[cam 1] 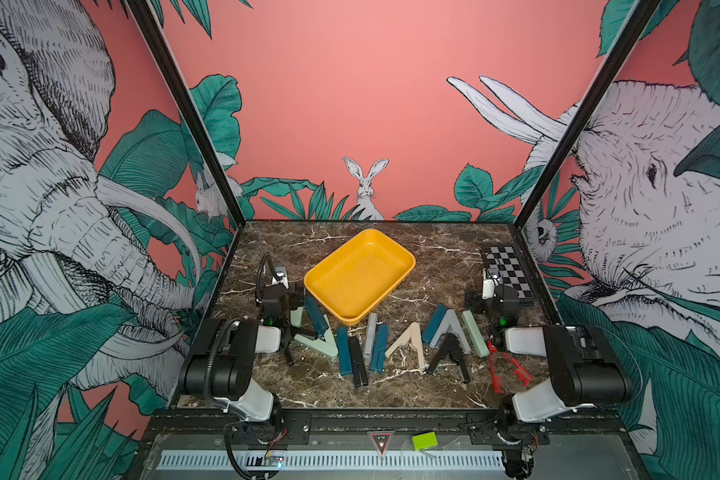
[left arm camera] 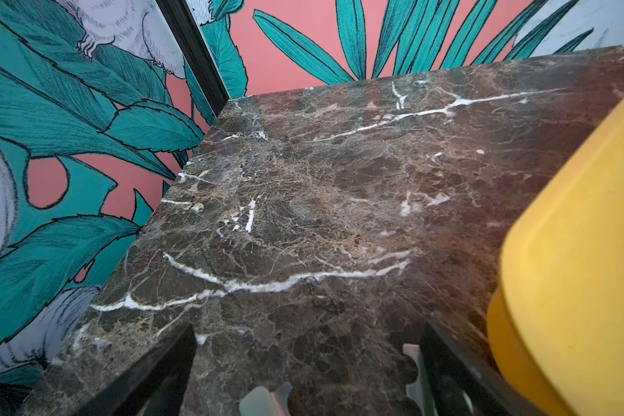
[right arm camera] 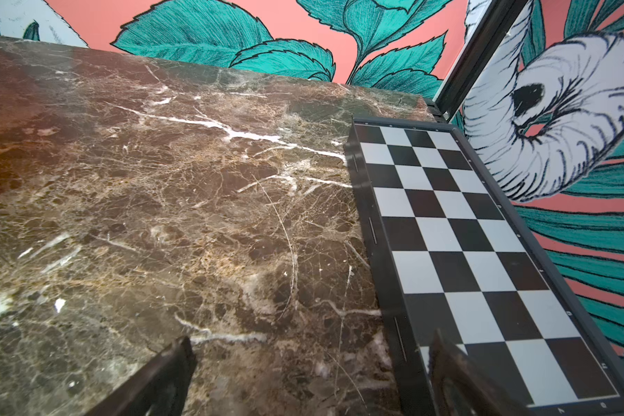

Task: Put the pruning pliers into the storage box
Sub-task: Adjust the storage box at the center of the board.

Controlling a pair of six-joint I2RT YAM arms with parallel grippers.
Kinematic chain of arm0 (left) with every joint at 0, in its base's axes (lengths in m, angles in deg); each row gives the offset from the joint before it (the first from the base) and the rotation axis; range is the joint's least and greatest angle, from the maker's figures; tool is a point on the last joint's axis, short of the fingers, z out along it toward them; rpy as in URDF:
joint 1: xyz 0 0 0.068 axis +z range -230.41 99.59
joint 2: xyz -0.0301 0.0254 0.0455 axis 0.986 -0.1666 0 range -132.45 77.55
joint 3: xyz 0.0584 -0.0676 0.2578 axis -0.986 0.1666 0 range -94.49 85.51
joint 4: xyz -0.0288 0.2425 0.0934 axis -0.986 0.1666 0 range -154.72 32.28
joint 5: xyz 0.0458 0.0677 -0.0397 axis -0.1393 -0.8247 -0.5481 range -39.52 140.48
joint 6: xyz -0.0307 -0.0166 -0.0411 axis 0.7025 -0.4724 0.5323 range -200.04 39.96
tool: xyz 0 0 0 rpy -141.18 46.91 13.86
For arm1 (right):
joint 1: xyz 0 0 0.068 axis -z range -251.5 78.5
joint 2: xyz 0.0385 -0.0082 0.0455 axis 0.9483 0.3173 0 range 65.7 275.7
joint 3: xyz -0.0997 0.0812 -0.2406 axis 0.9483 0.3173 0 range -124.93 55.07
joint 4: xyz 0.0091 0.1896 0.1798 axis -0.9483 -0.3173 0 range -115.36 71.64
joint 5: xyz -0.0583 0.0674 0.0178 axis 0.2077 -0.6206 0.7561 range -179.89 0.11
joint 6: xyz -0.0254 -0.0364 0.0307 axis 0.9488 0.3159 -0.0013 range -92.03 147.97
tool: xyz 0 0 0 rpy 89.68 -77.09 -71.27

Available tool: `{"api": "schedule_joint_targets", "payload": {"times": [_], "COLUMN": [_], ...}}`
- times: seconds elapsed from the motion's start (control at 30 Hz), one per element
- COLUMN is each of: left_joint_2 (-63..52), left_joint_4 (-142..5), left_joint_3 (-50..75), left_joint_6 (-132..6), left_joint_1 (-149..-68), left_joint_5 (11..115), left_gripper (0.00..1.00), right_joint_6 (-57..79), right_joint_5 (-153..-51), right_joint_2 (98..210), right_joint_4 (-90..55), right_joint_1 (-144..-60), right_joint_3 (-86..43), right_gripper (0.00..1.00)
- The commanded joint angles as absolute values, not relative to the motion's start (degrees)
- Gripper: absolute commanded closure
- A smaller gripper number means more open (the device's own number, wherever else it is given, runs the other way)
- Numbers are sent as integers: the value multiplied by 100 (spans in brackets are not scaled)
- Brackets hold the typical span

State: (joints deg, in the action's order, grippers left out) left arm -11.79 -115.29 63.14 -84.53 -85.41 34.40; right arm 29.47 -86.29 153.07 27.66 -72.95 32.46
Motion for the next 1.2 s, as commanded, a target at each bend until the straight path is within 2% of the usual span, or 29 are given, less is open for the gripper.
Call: {"api": "schedule_joint_targets", "payload": {"times": [0.0, 1.07, 1.1, 1.17], "left_joint_2": [-1087, -1105, -1054, -729], "left_joint_4": [-11600, -11682, -11653, -10844], "left_joint_3": [6293, 6300, 6245, 5981], "left_joint_6": [-8426, -8429, -8455, -8512], "left_joint_1": [-8534, -8531, -8533, -8529], "left_joint_5": [3448, 3473, 3466, 3495], "left_gripper": [1, 1, 1, 1], "right_joint_6": [2875, 2865, 2810, 2789], "right_joint_5": [-8676, -8672, -8579, -8485], "right_joint_2": [15335, 15329, 15288, 14933], "right_joint_4": [2903, 2936, 2844, 1327], "right_joint_1": [-7276, -7275, -7275, -7278], "right_joint_3": [3147, 3160, 3057, 2476], "right_gripper": [2, 1, 1, 1]}}
